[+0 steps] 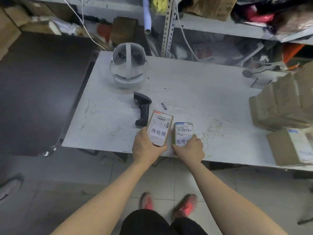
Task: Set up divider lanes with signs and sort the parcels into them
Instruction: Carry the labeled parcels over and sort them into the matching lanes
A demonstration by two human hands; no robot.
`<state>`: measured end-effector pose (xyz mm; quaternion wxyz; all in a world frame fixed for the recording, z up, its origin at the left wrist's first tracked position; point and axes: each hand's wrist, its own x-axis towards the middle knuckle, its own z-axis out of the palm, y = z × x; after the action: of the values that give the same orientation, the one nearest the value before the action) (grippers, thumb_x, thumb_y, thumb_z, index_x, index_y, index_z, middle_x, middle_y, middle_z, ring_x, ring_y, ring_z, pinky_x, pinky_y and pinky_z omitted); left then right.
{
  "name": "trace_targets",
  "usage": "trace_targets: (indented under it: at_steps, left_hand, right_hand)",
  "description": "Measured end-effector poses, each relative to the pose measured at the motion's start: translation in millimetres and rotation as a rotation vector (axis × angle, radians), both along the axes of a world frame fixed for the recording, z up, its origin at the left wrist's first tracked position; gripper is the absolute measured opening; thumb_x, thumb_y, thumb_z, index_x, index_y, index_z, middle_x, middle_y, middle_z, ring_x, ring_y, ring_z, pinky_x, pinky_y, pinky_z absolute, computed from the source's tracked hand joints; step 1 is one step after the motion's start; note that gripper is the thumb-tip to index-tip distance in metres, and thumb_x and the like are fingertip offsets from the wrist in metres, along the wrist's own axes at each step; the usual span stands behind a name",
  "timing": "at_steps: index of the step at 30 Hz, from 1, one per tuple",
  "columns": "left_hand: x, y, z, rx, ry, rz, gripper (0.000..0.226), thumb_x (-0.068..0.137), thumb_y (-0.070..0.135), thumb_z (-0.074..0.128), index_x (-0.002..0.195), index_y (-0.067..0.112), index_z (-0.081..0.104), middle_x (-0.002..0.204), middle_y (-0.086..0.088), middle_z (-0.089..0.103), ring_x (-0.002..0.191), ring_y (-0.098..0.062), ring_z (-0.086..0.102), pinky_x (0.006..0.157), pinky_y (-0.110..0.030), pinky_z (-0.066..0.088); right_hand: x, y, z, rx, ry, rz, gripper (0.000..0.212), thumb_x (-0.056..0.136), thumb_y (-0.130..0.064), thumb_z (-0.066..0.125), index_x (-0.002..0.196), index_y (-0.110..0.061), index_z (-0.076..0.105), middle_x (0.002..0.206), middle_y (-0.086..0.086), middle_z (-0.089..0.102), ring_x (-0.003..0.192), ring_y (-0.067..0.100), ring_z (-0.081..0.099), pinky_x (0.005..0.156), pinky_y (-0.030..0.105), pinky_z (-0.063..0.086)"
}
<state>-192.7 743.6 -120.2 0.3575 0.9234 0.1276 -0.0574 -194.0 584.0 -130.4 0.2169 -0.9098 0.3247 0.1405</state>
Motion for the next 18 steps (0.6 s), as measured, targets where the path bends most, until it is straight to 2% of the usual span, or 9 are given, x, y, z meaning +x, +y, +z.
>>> trace_targets:
  at_steps: [7,11,14,18]
  left_hand:
    - [21,-11,18,-0.046,-0.095,-0.097,0.088,0.051,0.061,0.079,0.121,0.019,0.047,0.111,0.0,0.058,0.105,-0.022,0.056,0.078,-0.041,0.054]
    - [27,-31,27,-0.075,-0.134,-0.115,0.096,0.045,0.073,0.07,0.122,0.019,0.048,0.112,0.001,0.059,0.104,-0.022,0.057,0.079,-0.041,0.055]
    - [24,-54,33,-0.058,-0.138,-0.127,0.1,0.042,0.076,0.066,0.123,0.019,0.049,0.111,0.001,0.06,0.103,-0.022,0.058,0.078,-0.042,0.056]
    - [17,-95,42,-0.016,-0.132,-0.174,0.094,0.045,0.071,0.069,0.122,0.02,0.048,0.11,0.001,0.061,0.102,-0.022,0.058,0.075,-0.041,0.057]
  right_hand:
    - [-10,-14,11,0.036,-0.013,-0.108,0.082,0.063,-0.064,0.07,0.128,-0.017,0.048,0.122,0.003,0.055,0.117,0.026,0.055,0.089,0.04,0.047]
    - [-26,-34,17,0.064,-0.01,-0.18,0.081,0.058,-0.071,0.065,0.12,-0.021,0.052,0.116,0.0,0.058,0.111,0.024,0.059,0.088,0.04,0.051]
    - [-39,-56,26,0.066,-0.02,-0.221,0.075,0.058,-0.067,0.065,0.116,-0.021,0.053,0.111,0.0,0.058,0.107,0.024,0.06,0.086,0.039,0.053]
    - [-52,-92,41,0.126,-0.082,-0.308,0.071,0.055,-0.065,0.064,0.112,-0.023,0.055,0.106,-0.001,0.06,0.101,0.025,0.062,0.084,0.038,0.054]
